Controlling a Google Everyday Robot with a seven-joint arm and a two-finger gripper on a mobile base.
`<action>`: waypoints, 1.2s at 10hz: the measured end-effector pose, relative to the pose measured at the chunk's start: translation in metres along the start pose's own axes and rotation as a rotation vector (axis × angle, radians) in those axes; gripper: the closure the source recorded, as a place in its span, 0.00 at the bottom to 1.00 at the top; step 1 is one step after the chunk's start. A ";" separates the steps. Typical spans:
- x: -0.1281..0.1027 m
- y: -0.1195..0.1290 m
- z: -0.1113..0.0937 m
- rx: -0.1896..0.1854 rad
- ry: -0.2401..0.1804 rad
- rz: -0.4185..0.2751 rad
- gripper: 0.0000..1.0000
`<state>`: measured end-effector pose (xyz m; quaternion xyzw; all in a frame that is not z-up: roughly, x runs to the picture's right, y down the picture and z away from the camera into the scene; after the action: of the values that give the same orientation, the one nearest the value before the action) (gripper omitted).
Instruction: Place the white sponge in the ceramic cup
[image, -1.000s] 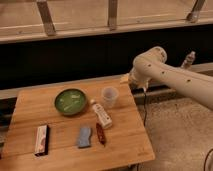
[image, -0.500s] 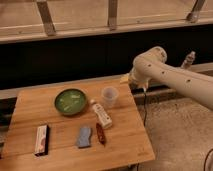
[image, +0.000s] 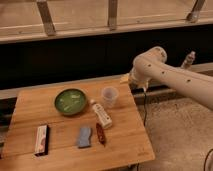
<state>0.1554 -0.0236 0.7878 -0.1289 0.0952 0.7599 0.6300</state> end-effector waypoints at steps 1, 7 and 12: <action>0.000 0.000 0.000 0.000 0.000 0.000 0.20; 0.015 0.042 -0.016 -0.122 0.010 -0.069 0.20; 0.090 0.157 -0.034 -0.187 0.047 -0.310 0.20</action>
<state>-0.0116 0.0209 0.7244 -0.2175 0.0178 0.6562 0.7223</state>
